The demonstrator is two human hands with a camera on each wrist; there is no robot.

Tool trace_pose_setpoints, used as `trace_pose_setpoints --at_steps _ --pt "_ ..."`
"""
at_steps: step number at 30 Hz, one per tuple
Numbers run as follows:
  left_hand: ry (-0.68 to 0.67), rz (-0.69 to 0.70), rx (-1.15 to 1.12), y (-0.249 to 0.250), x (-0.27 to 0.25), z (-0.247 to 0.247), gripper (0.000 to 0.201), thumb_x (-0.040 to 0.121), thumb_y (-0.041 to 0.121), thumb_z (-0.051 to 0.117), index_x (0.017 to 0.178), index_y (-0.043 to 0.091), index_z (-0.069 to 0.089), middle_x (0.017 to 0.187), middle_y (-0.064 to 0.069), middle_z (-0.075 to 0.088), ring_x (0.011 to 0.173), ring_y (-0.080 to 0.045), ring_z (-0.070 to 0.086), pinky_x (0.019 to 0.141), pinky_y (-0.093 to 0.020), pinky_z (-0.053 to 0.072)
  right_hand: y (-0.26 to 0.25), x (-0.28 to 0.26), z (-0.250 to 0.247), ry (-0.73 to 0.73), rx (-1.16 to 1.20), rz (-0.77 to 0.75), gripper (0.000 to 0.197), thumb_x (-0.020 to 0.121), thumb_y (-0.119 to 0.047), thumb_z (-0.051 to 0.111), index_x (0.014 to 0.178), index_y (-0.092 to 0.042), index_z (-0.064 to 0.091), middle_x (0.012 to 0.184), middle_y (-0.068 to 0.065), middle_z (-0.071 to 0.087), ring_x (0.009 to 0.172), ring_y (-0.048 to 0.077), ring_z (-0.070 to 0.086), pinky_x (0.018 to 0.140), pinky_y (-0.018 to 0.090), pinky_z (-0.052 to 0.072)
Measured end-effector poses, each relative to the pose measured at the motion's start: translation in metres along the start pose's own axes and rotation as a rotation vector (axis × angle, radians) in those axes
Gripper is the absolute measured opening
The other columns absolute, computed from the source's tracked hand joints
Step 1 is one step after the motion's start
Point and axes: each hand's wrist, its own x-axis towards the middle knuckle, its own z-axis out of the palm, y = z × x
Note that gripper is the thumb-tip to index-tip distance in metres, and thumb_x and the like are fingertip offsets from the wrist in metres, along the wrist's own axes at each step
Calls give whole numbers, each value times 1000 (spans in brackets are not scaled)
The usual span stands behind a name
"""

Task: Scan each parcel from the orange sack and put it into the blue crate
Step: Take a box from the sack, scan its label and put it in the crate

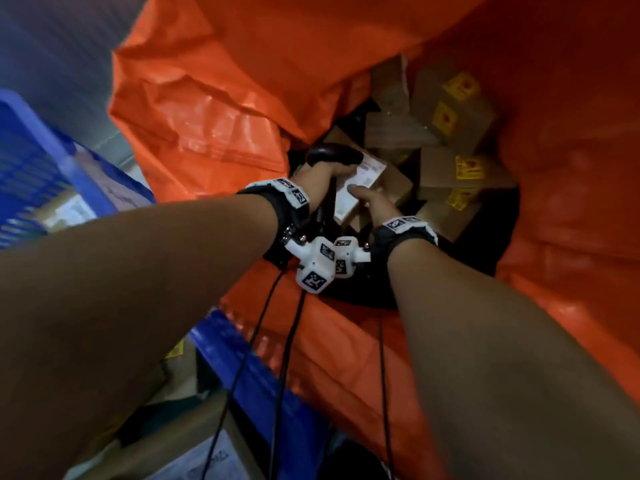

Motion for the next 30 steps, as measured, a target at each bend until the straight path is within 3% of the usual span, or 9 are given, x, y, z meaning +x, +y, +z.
trace_pose_setpoints --at_steps 3,6,11,15,19,21,24,26,30 --pt "-18 40 -27 -7 22 5 73 39 54 90 100 16 82 105 -3 79 107 -29 73 105 -46 52 11 -1 -6 -17 69 -3 88 38 -54 94 117 -25 71 116 12 72 96 38 72 81 55 56" --pt "-53 -21 -39 5 4 0 79 38 54 93 101 8 81 103 -8 78 103 -33 73 105 -49 51 9 -19 0 -42 163 -49 72 52 -45 92 118 -25 71 117 9 73 97 34 73 85 52 56" --pt "-60 -35 -54 24 -38 -8 45 67 40 79 100 11 75 90 -2 76 86 -24 71 87 -37 55 -5 -65 16 -76 223 -82 62 59 -40 82 116 -17 73 118 15 72 104 37 70 98 55 49" --pt "-73 -26 37 47 -63 -11 66 59 47 83 110 6 77 106 -8 78 101 -31 73 104 -48 52 -37 -120 28 39 45 -58 31 91 -37 56 102 -9 55 109 21 61 92 31 59 79 40 50" --pt "-113 -34 80 81 -110 -23 83 48 56 84 118 13 73 116 -18 74 105 -41 72 99 -59 53 -82 -189 41 45 -231 -145 32 96 -32 51 111 -5 59 103 18 61 96 33 63 82 38 52" --pt "-103 24 98 103 -150 -34 93 51 54 84 131 11 65 122 -17 71 110 -38 70 99 -54 54 -104 -235 44 -1 -344 -239 16 98 -27 55 107 -15 54 93 7 55 76 22 53 67 28 46" --pt "-24 195 44 136 -228 -58 56 69 47 84 111 11 72 95 -11 74 90 -33 73 87 -52 59 -129 -301 49 -37 -464 -374 17 85 -30 67 88 -14 61 95 7 62 79 22 58 81 31 50" --pt "25 302 32 152 -275 -80 47 63 47 85 94 13 76 84 -9 75 90 -36 75 88 -55 59 -143 -334 64 -64 -471 -454 39 72 -31 69 104 -8 70 107 17 71 92 32 67 94 45 53" --pt "147 460 -66 177 -358 -130 31 73 40 84 71 13 70 71 -9 66 71 -29 69 75 -38 58 -156 -426 110 -193 -394 -599 23 91 -7 54 111 -7 65 83 11 75 71 28 72 68 33 59"
